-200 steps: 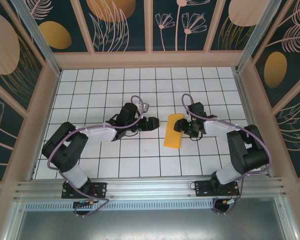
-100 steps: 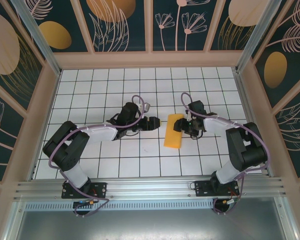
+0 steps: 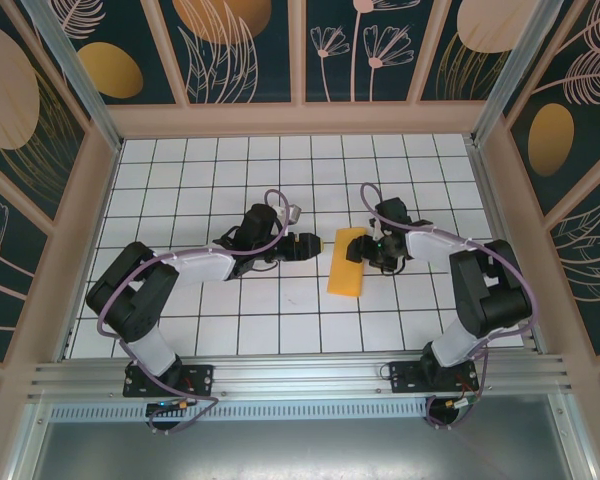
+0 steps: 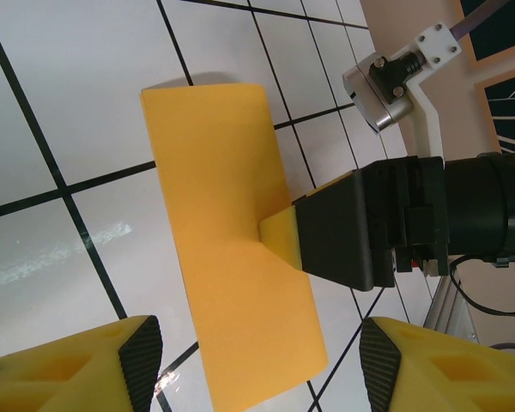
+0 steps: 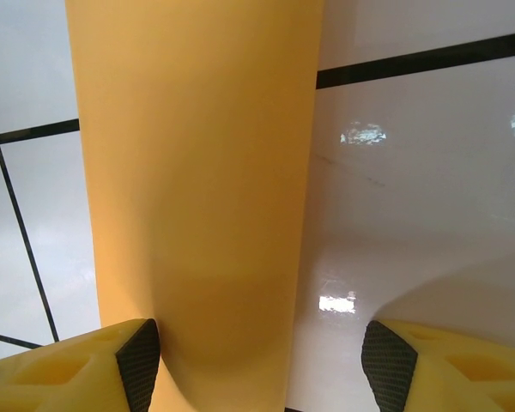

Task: Fold a paper plane with a square sheet of paper (pick it up from the middle)
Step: Hold the square sheet of paper at the center of the table.

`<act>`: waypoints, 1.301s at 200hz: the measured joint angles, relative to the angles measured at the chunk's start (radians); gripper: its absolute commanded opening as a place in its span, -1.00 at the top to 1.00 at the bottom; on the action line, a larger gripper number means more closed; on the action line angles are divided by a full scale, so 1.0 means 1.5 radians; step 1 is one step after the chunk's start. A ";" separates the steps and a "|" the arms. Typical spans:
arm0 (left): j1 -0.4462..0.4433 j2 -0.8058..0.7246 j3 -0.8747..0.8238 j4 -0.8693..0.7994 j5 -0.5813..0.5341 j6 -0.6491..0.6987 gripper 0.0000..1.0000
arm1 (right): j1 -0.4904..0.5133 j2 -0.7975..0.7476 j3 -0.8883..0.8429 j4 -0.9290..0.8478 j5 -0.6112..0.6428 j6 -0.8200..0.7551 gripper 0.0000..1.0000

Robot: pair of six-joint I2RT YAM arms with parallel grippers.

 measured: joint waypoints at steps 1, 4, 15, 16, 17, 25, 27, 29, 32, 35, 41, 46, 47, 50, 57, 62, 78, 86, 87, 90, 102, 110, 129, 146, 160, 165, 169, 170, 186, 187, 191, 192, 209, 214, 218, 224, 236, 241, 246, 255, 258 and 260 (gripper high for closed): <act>0.000 0.000 0.000 0.000 0.000 0.000 -0.29 | 0.000 0.001 0.001 -0.001 0.000 -0.001 -0.39; 0.000 0.000 0.000 0.000 0.000 0.000 -0.29 | 0.000 0.002 0.002 -0.003 0.000 -0.001 -0.39; 0.000 0.000 0.000 0.000 0.000 0.000 -0.30 | 0.000 0.006 0.008 -0.010 0.000 -0.005 -0.39; 0.000 0.000 0.000 0.000 0.000 0.000 -0.29 | 0.000 0.007 0.009 -0.012 0.000 -0.005 -0.39; 0.000 0.000 0.000 0.000 0.000 0.000 -0.29 | 0.000 0.007 0.010 -0.012 0.000 -0.005 -0.39; 0.000 0.000 0.000 0.000 0.000 0.000 -0.29 | 0.000 0.011 0.015 -0.018 0.000 -0.007 -0.39; 0.000 0.000 0.000 0.000 0.000 0.000 -0.29 | 0.000 0.011 0.015 -0.019 0.000 -0.007 -0.39; 0.000 0.000 0.000 0.000 0.000 0.000 -0.29 | 0.000 0.012 0.016 -0.020 0.000 -0.007 -0.39; 0.000 0.000 0.000 0.000 0.000 0.000 -0.29 | 0.000 0.013 0.018 -0.022 0.000 -0.007 -0.39; 0.000 0.000 0.000 0.000 0.000 0.000 -0.29 | 0.000 0.014 0.019 -0.023 0.001 -0.007 -0.39; 0.000 0.000 0.001 0.000 0.000 0.000 -0.28 | 0.000 0.016 0.021 -0.025 0.001 -0.007 -0.39; 0.000 0.000 0.001 -0.001 0.000 0.000 -0.26 | 0.000 0.017 0.023 -0.028 0.001 -0.007 -0.39; 0.000 0.000 0.001 -0.001 0.000 0.000 -0.26 | 0.000 0.018 0.023 -0.028 0.001 -0.007 -0.39; 0.000 0.000 0.001 -0.001 0.000 0.000 -0.25 | 0.000 0.019 0.024 -0.030 0.002 -0.007 -0.39; 0.000 0.002 0.003 -0.001 0.000 0.000 -0.23 | 0.000 0.021 0.027 -0.033 0.003 -0.007 -0.39; 0.000 0.004 0.004 -0.001 0.000 0.000 -0.22 | 0.001 0.023 0.029 -0.036 0.004 -0.007 -0.39; -0.001 0.016 0.013 -0.009 -0.001 0.000 -0.19 | 0.002 0.028 0.035 -0.042 0.009 -0.007 -0.39; -0.003 0.021 0.018 -0.020 -0.003 0.001 -0.17 | 0.004 0.031 0.037 -0.046 0.012 -0.007 -0.39; -0.003 0.021 0.019 -0.021 -0.003 0.001 -0.17 | 0.004 0.031 0.038 -0.046 0.012 -0.007 -0.39; -0.004 0.023 0.022 -0.028 -0.004 0.003 -0.16 | 0.005 0.032 0.039 -0.047 0.013 -0.007 -0.38; -0.010 0.030 0.038 -0.051 -0.013 0.008 -0.08 | 0.007 0.036 0.044 -0.054 0.019 -0.007 -0.39; -0.015 0.037 0.052 -0.067 -0.021 0.011 -0.04 | 0.008 0.039 0.047 -0.057 0.022 -0.007 -0.39; -0.025 0.053 0.087 -0.103 -0.039 0.022 0.16 | 0.011 0.041 0.049 -0.061 0.030 -0.007 -0.39; -0.033 0.069 0.119 -0.134 -0.056 0.031 0.28 | 0.013 0.041 0.049 -0.061 0.034 -0.007 -0.38; -0.039 0.081 0.141 -0.155 -0.068 0.034 0.32 | 0.015 0.041 0.050 -0.062 0.036 -0.007 -0.39; -0.041 0.086 0.149 -0.161 -0.072 0.035 0.36 | 0.015 0.041 0.050 -0.062 0.036 -0.007 -0.39; -0.042 0.091 0.156 -0.167 -0.074 0.036 0.42 | 0.015 0.041 0.050 -0.062 0.036 -0.007 -0.39; -0.043 0.093 0.158 -0.168 -0.075 0.036 0.43 | 0.015 0.041 0.050 -0.062 0.036 -0.007 -0.39; -0.050 0.113 0.182 -0.188 -0.085 0.040 0.62 | 0.015 0.041 0.050 -0.062 0.037 -0.006 -0.39; -0.051 0.115 0.184 -0.189 -0.085 0.043 0.62 | 0.015 0.041 0.050 -0.062 0.037 -0.006 -0.38; -0.052 0.120 0.189 -0.193 -0.088 0.040 0.64 | 0.015 0.041 0.050 -0.062 0.037 -0.006 -0.39; -0.053 0.122 0.191 -0.194 -0.088 0.042 0.65 | 0.015 0.041 0.050 -0.062 0.038 -0.006 -0.38; -0.060 0.143 0.211 -0.207 -0.091 0.042 0.83 | 0.016 0.041 0.050 -0.062 0.038 -0.006 -0.39; -0.062 0.149 0.216 -0.209 -0.091 0.043 0.84 | 0.016 0.041 0.050 -0.062 0.038 -0.006 -0.39; -0.063 0.154 0.219 -0.212 -0.091 0.040 0.84 | 0.016 0.041 0.050 -0.062 0.038 -0.006 -0.39; -0.065 0.161 0.224 -0.215 -0.091 0.040 0.84 | 0.016 0.041 0.050 -0.062 0.038 -0.005 -0.39; -0.067 0.172 0.232 -0.223 -0.091 0.040 0.87 | 0.016 0.042 0.050 -0.062 0.038 -0.004 -0.39; -0.068 0.177 0.235 -0.225 -0.091 0.040 0.87 | 0.015 0.042 0.050 -0.062 0.038 -0.004 -0.39; -0.069 0.182 0.239 -0.228 -0.091 0.040 0.87 | 0.016 0.042 0.050 -0.062 0.038 -0.004 -0.39; -0.070 0.189 0.245 -0.230 -0.090 0.040 0.87 | 0.016 0.042 0.050 -0.062 0.038 -0.004 -0.39; -0.071 0.192 0.248 -0.230 -0.090 0.040 0.87 | 0.016 0.042 0.050 -0.062 0.038 -0.004 -0.39; -0.071 0.194 0.249 -0.231 -0.090 0.040 0.87 | 0.016 0.042 0.050 -0.062 0.038 -0.004 -0.39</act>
